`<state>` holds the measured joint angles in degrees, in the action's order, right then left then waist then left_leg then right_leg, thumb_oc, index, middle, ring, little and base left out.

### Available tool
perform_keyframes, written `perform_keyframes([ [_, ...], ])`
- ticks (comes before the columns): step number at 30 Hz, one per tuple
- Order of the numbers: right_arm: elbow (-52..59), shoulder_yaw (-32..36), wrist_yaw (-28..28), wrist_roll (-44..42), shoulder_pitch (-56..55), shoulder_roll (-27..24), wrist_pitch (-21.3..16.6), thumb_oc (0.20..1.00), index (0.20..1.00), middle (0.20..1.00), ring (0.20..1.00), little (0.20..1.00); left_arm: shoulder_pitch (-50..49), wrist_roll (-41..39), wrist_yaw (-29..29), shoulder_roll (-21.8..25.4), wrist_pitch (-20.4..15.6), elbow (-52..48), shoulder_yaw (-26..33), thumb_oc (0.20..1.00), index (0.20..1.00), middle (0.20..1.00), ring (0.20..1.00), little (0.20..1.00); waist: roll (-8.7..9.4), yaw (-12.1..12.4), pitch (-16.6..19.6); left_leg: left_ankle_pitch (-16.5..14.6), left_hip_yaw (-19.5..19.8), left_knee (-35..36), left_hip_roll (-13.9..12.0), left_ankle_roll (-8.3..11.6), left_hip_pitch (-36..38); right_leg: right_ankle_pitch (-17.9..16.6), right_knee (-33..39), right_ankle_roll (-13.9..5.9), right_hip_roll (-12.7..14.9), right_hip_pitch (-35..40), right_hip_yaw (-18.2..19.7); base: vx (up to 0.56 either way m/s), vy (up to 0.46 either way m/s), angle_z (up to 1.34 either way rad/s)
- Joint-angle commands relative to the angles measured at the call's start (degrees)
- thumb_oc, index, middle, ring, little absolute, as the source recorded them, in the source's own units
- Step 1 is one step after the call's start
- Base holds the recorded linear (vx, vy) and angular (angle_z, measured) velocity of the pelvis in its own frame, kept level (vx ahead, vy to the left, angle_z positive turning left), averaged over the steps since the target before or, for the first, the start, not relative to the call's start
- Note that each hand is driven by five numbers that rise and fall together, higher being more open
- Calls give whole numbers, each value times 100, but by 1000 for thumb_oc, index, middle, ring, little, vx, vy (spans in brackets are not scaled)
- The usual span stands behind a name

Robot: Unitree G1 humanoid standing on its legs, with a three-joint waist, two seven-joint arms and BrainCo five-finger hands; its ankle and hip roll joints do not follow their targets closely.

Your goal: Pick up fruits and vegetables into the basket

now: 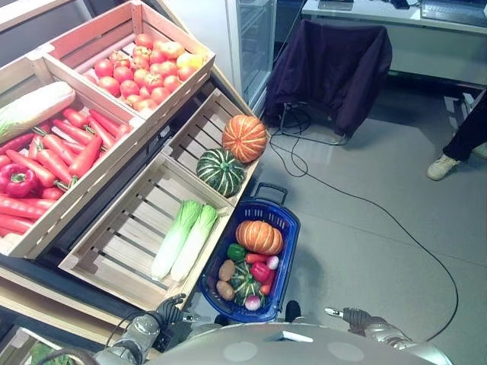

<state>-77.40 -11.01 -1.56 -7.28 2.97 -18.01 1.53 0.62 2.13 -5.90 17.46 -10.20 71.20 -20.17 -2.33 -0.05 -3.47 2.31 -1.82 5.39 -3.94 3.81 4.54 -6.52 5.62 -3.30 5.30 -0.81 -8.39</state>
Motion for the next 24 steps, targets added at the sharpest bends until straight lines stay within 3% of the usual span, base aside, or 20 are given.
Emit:
perform_keyframes([
  [1, -198, -118, 60, -220, 498, 40, 6, 1000, 1000, 1000, 1000, 1000, 428, -223, 131, -12, -112, 236, 63, 1000, 1000, 1000, 1000, 1000, 183, 24, -418, -365, 127, -39, 128, -35, -306, 516, -62, -496, 226, 234, 99, -68, 9, 7],
  [13, -39, -332, 330, -510, 1032, -96, -21, 1000, 1000, 1000, 1000, 1000, 961, -1012, 433, -28, -377, 11, -57, 1000, 1000, 1000, 1000, 1000, 28, 16, -1304, -23, 347, -39, 209, -59, -1179, 346, -62, -329, 122, -546, 120, -107, 5, 10],
  [24, 271, -504, 406, -1023, 1767, -293, 64, 1000, 1000, 1000, 1000, 1000, 1618, -1764, 883, 267, -1063, -711, -91, 1000, 1000, 1000, 1000, 1000, 42, 71, -2012, 178, 403, -39, 286, -46, -1770, 230, -204, -237, 52, -1172, 128, -60, -1, 7],
])
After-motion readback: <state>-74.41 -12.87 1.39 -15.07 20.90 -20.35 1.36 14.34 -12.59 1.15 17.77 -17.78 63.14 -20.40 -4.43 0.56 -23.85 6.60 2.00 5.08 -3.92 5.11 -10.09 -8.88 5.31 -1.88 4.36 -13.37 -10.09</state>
